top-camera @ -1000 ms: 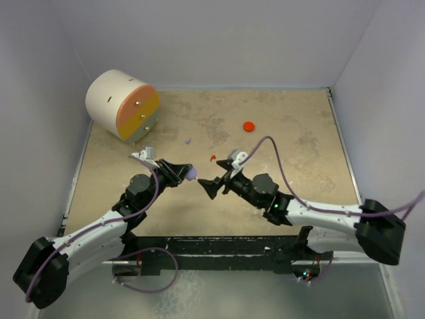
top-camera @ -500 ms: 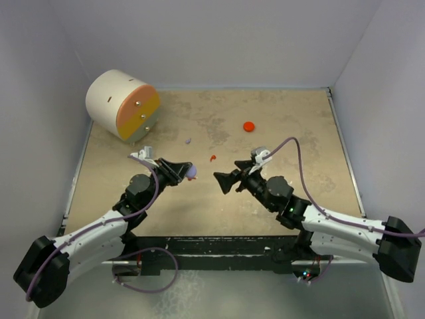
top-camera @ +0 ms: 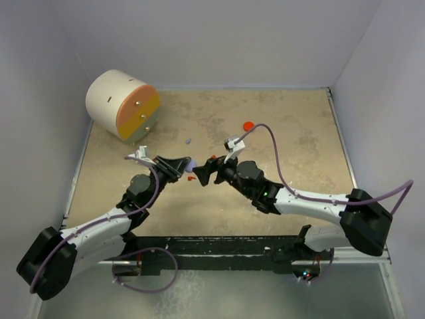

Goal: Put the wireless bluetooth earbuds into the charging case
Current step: Open the charging case, then pick up the earbud from the center of the board.

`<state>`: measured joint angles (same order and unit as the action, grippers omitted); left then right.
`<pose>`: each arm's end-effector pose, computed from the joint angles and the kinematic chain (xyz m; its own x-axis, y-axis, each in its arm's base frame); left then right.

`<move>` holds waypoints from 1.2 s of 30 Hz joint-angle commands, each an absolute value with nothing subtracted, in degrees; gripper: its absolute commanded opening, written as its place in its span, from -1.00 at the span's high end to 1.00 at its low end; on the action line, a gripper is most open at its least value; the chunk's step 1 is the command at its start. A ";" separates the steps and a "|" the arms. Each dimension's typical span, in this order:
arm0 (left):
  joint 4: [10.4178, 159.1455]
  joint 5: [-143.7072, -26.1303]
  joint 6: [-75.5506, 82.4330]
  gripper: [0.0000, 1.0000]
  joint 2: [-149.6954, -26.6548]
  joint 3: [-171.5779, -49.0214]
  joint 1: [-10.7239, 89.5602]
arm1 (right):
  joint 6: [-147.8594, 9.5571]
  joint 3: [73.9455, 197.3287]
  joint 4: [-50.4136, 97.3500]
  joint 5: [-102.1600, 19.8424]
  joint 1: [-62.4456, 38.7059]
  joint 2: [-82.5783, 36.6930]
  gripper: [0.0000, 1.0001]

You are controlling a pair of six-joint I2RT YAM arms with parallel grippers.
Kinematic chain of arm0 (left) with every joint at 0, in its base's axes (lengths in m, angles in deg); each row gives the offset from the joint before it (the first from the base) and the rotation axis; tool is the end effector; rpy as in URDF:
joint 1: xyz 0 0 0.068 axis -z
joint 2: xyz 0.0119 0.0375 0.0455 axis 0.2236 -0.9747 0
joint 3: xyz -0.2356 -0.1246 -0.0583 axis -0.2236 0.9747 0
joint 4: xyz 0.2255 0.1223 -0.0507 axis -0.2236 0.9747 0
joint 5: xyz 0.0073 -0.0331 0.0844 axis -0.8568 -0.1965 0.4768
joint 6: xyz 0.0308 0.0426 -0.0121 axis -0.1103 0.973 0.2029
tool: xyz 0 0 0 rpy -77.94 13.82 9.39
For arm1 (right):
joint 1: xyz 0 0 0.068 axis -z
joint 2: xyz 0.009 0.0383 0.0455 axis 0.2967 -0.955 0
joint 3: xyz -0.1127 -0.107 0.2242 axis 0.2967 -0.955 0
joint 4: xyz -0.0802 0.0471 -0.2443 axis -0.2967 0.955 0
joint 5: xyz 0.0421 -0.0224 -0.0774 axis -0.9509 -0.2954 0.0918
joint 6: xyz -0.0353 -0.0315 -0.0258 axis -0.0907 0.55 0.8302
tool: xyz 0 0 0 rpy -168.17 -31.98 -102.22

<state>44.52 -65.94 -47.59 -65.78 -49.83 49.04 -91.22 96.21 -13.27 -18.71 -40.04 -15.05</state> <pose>0.1605 -0.1089 0.2097 -0.3741 -0.8070 -0.4569 0.2106 0.4059 -0.8893 0.1609 0.2339 0.2652 -0.3332 0.3454 -0.8773 -0.5877 0.6515 0.4797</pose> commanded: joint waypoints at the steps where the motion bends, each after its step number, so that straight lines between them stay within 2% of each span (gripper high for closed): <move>1: 38.31 -66.19 -49.41 1.00 -66.51 -49.43 48.78 | -92.17 99.57 -17.42 -19.36 -39.81 -18.98 -1.00; 24: 34.26 -67.64 -52.78 1.00 -65.23 -46.41 48.71 | -93.13 101.75 -21.17 -20.58 -36.79 -28.38 -0.99; 31: 42.39 -54.23 -57.31 1.00 -54.87 -45.50 46.52 | -92.44 101.75 -15.15 -15.73 -36.80 -27.38 -1.00; 34: 41.80 -53.37 -62.23 1.00 -50.96 -42.93 43.16 | -90.39 105.16 -10.72 -15.03 -37.11 -30.76 -0.95; 36: 41.95 -54.91 -64.96 1.00 -49.40 -41.70 39.79 | -89.12 107.57 -9.10 -15.14 -37.61 -33.39 -0.84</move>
